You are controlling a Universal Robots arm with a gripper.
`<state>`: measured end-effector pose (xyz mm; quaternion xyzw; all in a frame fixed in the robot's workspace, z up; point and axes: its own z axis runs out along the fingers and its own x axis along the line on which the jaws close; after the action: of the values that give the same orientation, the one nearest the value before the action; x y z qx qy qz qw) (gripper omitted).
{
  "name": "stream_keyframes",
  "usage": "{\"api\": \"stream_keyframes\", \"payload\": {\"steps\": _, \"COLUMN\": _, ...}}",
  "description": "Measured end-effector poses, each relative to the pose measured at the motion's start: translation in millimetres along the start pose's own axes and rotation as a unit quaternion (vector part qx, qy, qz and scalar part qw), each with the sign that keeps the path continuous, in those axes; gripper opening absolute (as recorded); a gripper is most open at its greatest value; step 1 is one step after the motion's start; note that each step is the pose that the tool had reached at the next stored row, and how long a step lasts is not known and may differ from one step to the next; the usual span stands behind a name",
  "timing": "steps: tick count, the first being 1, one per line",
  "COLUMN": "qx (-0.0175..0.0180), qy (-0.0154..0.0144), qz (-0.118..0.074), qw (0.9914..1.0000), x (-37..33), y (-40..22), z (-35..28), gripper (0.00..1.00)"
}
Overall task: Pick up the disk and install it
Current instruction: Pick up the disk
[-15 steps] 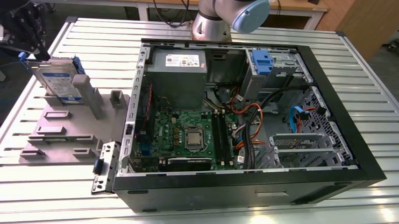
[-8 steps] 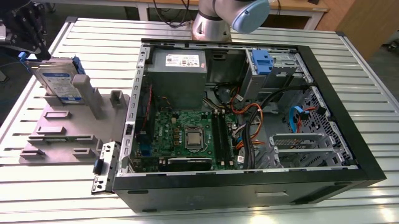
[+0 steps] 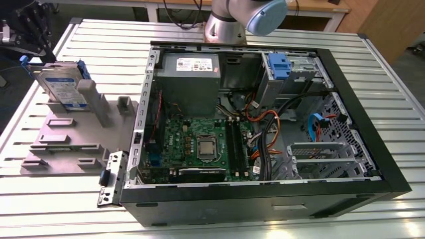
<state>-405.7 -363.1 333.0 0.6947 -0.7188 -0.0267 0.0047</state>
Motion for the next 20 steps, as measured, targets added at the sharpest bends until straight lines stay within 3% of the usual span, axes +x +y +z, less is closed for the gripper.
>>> {"api": "stream_keyframes", "payload": {"steps": 11, "qx": -0.0001, "qy": -0.0001, "qz": -0.002, "qw": 1.00000, "x": -0.6, "y": -2.8, "z": 0.3, "gripper": 0.11}}
{"api": "stream_keyframes", "payload": {"steps": 14, "qx": -0.0001, "qy": -0.0001, "qz": -0.002, "qw": 1.00000, "x": -0.6, "y": -2.8, "z": 0.4, "gripper": 0.24}}
{"api": "stream_keyframes", "payload": {"steps": 15, "qx": 0.0000, "qy": -0.0001, "qz": -0.002, "qw": 1.00000, "x": -0.6, "y": -2.8, "z": 0.4, "gripper": 0.24}}
{"api": "stream_keyframes", "payload": {"steps": 18, "qx": -0.0001, "qy": -0.0001, "qz": -0.002, "qw": 1.00000, "x": -0.6, "y": -2.8, "z": 0.3, "gripper": 0.41}}
{"api": "stream_keyframes", "payload": {"steps": 20, "qx": -0.0001, "qy": -0.0001, "qz": -0.002, "qw": 1.00000, "x": -0.6, "y": -2.8, "z": 0.3, "gripper": 0.47}}
